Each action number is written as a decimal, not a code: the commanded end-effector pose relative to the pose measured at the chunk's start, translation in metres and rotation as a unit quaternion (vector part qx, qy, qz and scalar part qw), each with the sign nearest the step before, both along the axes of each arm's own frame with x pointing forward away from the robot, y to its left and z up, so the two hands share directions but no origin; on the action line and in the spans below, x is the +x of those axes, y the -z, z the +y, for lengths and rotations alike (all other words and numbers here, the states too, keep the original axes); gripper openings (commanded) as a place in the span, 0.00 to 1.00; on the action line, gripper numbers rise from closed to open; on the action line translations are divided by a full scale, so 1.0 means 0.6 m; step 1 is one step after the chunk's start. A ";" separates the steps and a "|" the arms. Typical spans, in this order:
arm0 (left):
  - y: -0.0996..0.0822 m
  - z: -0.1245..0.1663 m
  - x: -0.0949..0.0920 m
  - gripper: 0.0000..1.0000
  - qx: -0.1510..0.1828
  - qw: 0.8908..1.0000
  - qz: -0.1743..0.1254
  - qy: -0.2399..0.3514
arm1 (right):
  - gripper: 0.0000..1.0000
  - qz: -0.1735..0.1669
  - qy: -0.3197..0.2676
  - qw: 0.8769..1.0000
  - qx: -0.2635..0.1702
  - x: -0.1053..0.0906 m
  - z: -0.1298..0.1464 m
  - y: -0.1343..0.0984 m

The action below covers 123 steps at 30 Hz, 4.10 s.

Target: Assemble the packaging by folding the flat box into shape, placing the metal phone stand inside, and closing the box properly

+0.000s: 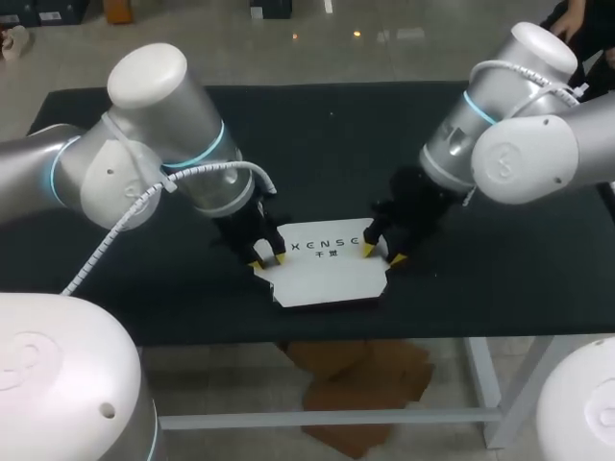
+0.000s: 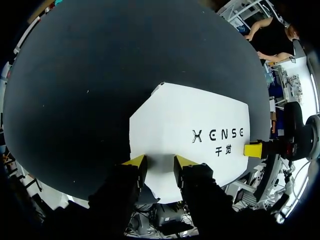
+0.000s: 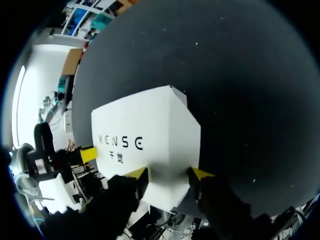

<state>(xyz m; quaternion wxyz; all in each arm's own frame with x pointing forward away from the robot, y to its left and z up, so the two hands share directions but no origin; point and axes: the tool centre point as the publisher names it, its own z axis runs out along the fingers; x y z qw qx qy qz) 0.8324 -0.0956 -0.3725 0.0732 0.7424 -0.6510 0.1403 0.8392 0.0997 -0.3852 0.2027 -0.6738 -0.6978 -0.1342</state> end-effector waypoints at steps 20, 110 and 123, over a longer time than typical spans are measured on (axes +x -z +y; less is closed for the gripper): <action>0.019 0.006 -0.007 0.40 -0.058 0.998 -0.006 -0.008 | 0.53 -0.001 0.004 1.000 0.014 -0.002 0.006 0.011; 0.018 -0.024 0.005 0.47 -0.173 0.983 -0.055 0.004 | 0.46 0.007 0.086 0.994 0.070 0.010 0.019 0.010; 0.018 -0.024 0.005 0.44 -0.173 0.983 -0.055 0.004 | 0.45 0.007 0.086 0.994 0.070 0.010 0.019 0.010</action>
